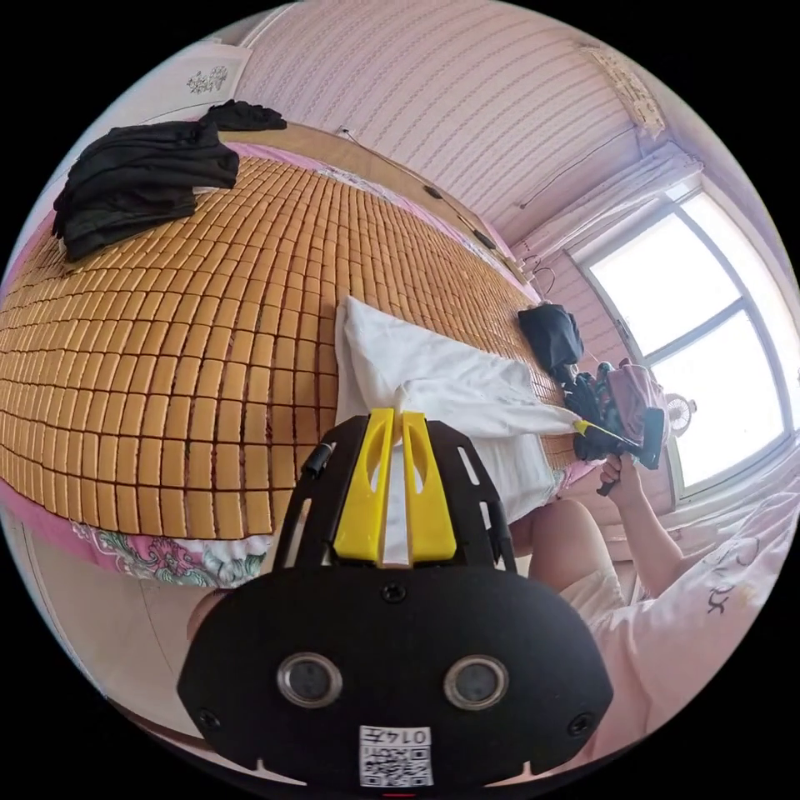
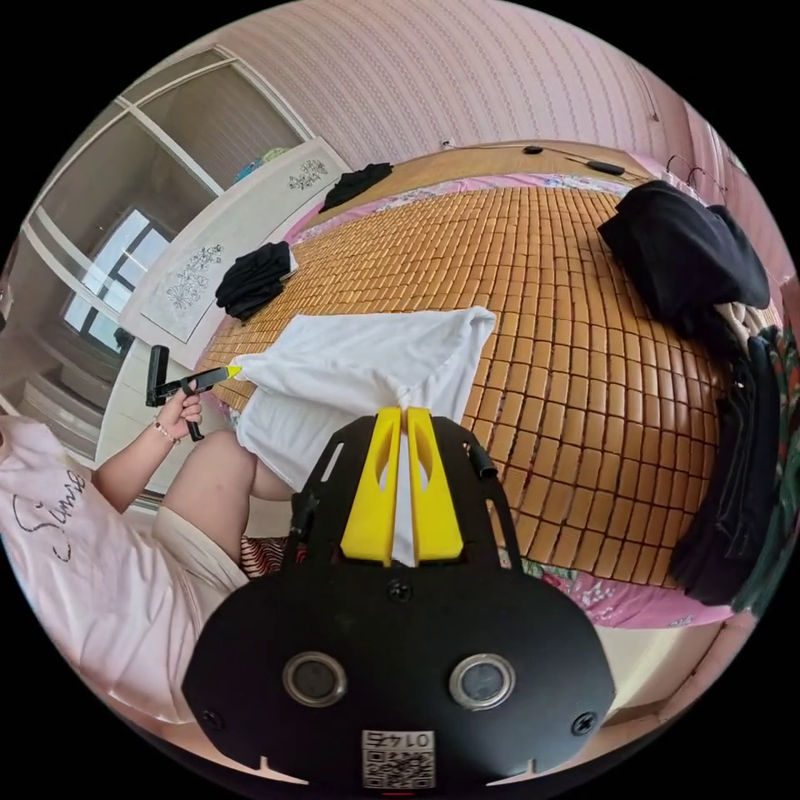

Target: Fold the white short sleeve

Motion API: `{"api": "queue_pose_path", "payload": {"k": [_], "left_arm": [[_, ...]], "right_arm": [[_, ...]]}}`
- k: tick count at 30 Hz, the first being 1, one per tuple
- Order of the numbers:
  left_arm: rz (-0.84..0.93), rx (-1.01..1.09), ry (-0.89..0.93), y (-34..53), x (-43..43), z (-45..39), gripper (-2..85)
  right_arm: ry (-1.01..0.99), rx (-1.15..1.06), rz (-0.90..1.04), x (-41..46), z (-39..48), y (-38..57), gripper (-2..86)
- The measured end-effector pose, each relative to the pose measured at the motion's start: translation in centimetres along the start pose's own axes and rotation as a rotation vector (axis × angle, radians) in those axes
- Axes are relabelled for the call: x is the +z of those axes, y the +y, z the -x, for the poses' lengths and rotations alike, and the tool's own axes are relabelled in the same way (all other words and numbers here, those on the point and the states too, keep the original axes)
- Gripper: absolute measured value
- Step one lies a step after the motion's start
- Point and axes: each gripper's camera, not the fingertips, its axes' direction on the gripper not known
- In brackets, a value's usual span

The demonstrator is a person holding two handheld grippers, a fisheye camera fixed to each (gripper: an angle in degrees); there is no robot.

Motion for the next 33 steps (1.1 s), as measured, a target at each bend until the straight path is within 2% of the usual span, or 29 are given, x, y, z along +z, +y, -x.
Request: {"api": "queue_pose_path", "payload": {"k": [5,8,11,16,21,24,27,29,31,33], "left_arm": [[0.154,-0.059,-0.124,3.2,2.3,0.6,3.3],[0.13,-0.082,-0.163,4.1,1.2,0.3,3.8],[0.088,0.01,-0.175,3.5,0.2,-1.9,2.3],[0.108,0.109,-0.117,0.5,3.1,-5.2,1.7],[0.241,0.128,-0.109,-2.0,9.5,-6.7,5.4],[0.362,0.134,-0.124,-1.5,12.3,-6.1,1.4],[0.302,0.174,-0.05,-0.6,10.4,-5.7,-0.6],[0.28,0.231,-0.008,0.7,8.5,-5.8,-0.8],[0.304,0.279,0.033,2.4,6.8,-5.9,-0.9],[0.404,0.268,0.078,5.0,5.5,-5.6,-0.8]], "right_arm": [[0.144,0.128,0.258,4.7,-0.5,3.4,2.5],[0.14,0.102,0.209,3.8,1.5,3.7,3.6],[0.17,-0.001,0.146,3.8,4.6,2.5,4.2],[0.119,-0.069,0.212,8.6,7.3,-1.3,7.6],[0.178,-0.017,0.33,13.3,7.5,-2.5,7.8],[0.182,-0.037,0.299,12.9,7.7,-1.6,3.2],[0.092,-0.145,0.204,10.3,8.1,0.1,2.3],[-0.044,-0.269,0.149,7.7,8.8,2.5,2.4],[-0.116,-0.364,0.212,7.1,9.4,4.7,2.9],[-0.128,-0.437,0.346,7.6,9.9,6.9,4.0]]}}
